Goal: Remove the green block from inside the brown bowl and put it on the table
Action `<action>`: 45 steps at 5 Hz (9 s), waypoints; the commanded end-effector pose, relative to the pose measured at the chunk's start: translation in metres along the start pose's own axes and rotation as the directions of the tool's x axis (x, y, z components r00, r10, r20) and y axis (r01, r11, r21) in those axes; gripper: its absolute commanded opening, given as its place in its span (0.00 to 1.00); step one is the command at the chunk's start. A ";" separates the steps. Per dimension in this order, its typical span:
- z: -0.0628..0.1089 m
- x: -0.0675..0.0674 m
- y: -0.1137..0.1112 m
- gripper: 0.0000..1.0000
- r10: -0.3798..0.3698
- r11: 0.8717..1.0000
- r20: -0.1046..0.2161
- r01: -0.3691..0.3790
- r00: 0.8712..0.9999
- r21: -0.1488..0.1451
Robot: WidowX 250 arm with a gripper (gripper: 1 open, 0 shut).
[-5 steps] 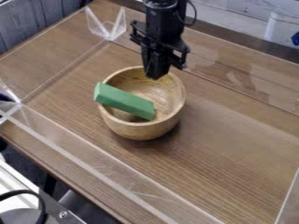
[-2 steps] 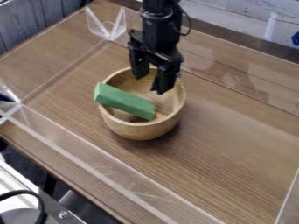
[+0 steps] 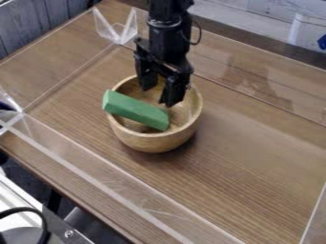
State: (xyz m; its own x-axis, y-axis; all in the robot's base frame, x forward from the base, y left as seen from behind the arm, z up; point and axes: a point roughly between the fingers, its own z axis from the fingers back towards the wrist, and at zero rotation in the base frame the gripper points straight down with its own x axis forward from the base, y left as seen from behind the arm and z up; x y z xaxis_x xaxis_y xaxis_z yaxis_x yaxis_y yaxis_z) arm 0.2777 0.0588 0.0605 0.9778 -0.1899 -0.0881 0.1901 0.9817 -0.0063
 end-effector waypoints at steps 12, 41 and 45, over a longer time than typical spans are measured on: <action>0.018 0.008 -0.003 0.00 0.015 0.999 0.058 -0.017 0.998 0.035; -0.019 -0.035 0.013 1.00 0.938 0.346 -0.012 -0.935 0.348 -0.082; -0.023 -0.034 0.015 0.00 0.941 0.334 -0.023 -0.938 0.337 -0.094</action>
State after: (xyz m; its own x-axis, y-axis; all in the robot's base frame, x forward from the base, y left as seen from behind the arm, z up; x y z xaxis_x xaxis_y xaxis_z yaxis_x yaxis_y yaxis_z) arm 0.2346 0.0753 0.0285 0.5063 0.8565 -0.0997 -0.8595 0.5107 0.0225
